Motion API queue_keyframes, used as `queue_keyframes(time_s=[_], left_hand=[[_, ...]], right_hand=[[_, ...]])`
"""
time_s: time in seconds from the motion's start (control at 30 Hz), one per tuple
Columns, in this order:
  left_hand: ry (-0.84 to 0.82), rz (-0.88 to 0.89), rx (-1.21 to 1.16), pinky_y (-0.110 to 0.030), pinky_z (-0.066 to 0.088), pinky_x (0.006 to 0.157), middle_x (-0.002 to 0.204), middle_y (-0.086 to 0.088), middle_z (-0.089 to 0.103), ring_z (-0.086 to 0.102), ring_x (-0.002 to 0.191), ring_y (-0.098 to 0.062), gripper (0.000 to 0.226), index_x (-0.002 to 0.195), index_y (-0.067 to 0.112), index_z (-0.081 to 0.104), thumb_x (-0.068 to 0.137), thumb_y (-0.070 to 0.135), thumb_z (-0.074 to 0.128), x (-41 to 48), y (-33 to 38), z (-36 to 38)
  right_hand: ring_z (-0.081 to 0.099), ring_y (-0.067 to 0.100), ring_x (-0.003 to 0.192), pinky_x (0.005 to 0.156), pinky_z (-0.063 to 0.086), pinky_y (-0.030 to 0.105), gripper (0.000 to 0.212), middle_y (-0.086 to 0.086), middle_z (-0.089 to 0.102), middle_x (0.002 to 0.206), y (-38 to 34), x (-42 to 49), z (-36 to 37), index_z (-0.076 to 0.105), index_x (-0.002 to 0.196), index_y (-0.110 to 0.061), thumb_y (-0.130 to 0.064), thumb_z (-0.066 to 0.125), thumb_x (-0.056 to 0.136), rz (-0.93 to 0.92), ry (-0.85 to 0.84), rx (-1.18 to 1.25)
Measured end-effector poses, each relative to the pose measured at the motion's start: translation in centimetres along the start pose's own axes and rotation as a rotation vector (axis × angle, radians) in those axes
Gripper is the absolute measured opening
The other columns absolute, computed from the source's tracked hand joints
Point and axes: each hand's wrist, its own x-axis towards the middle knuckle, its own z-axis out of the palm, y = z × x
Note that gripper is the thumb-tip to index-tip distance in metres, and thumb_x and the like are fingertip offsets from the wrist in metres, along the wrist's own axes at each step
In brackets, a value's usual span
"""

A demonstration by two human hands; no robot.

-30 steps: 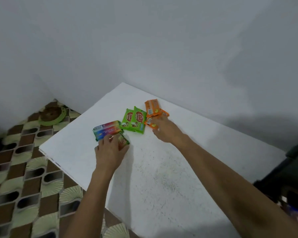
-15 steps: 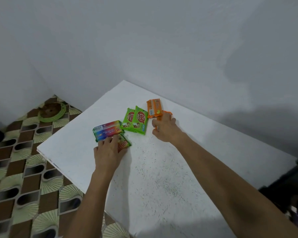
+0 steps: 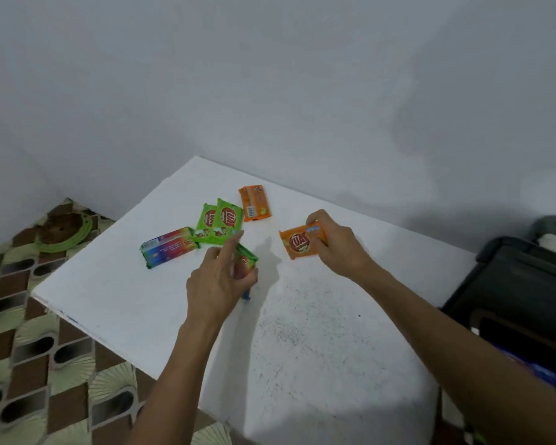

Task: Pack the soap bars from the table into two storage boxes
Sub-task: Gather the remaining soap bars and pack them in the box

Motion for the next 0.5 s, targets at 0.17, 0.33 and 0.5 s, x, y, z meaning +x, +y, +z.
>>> queue_keyframes(time_s=[0.17, 0.33, 0.5], left_hand=[[0.061, 0.102, -0.306, -0.038, 0.055, 0.077, 0.120, 0.009, 0.056, 0.068, 0.075, -0.004, 0.052, 0.128, 0.046, 0.045, 0.082, 0.040, 0.069, -1.2, 4.4, 0.2], [0.011, 0.103, -0.695, -0.019, 0.053, 0.063, 0.109, 0.020, 0.055, 0.065, 0.077, 0.006, 0.044, 0.119, 0.029, 0.050, 0.082, 0.010, 0.066, -3.2, 8.9, 0.3], [-0.144, 0.148, -1.012, -0.034, 0.059, 0.079, 0.121, -0.002, 0.059, 0.063, 0.106, -0.018, 0.045, 0.121, 0.020, 0.050, 0.085, -0.005, 0.061, -5.3, 13.2, 1.2]], right_hand=[[0.066, 0.011, 0.092, 0.063, 0.057, 0.020, 0.022, -0.001, 0.065, 0.108, 1.2, -4.9, -4.2, 0.060, 0.114, -0.022, -0.011, 0.050, 0.098, 0.008, 0.104, 0.270], [0.067, 0.013, 0.095, 0.065, 0.058, 0.023, 0.022, -0.003, 0.063, 0.111, 2.3, -10.4, -8.4, 0.062, 0.111, -0.027, -0.012, 0.052, 0.098, 0.057, 0.220, 0.358], [0.068, 0.016, 0.092, 0.066, 0.057, 0.023, 0.021, 0.002, 0.063, 0.111, 3.4, -16.6, -12.2, 0.065, 0.114, -0.020, -0.012, 0.053, 0.098, 0.099, 0.331, 0.448]])
